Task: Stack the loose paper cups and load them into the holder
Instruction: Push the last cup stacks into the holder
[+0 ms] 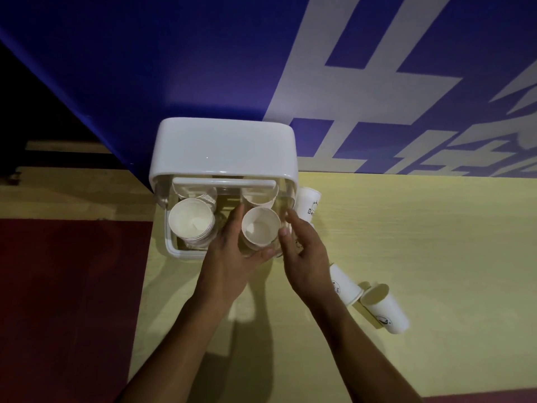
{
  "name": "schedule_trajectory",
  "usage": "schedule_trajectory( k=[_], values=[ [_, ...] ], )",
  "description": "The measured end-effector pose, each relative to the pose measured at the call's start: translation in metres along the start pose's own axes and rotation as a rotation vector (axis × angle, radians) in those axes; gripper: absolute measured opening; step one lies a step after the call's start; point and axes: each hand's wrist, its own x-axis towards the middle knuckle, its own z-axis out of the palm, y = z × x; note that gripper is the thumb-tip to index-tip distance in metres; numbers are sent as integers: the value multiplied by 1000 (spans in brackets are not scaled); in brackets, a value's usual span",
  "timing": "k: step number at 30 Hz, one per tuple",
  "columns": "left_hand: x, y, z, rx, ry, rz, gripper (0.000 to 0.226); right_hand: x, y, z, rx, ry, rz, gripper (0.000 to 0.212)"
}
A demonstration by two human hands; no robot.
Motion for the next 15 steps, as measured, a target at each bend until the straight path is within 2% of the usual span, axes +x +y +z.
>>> schedule_trajectory(
  k=[4,6,11,15],
  values=[
    [-20,18,-4,128,121,113,82,-15,6,-35,31,73,86,39],
    [-28,28,3,128,119,188,71,-25,17,-58,0,126,143,39],
    [-42,50,58,152,-165,338,53,-69,46,-121,-48,220,287,43],
    [-42,46,114,369,-468,480,66,-106,68,-164,-75,270,359,42]
  ],
)
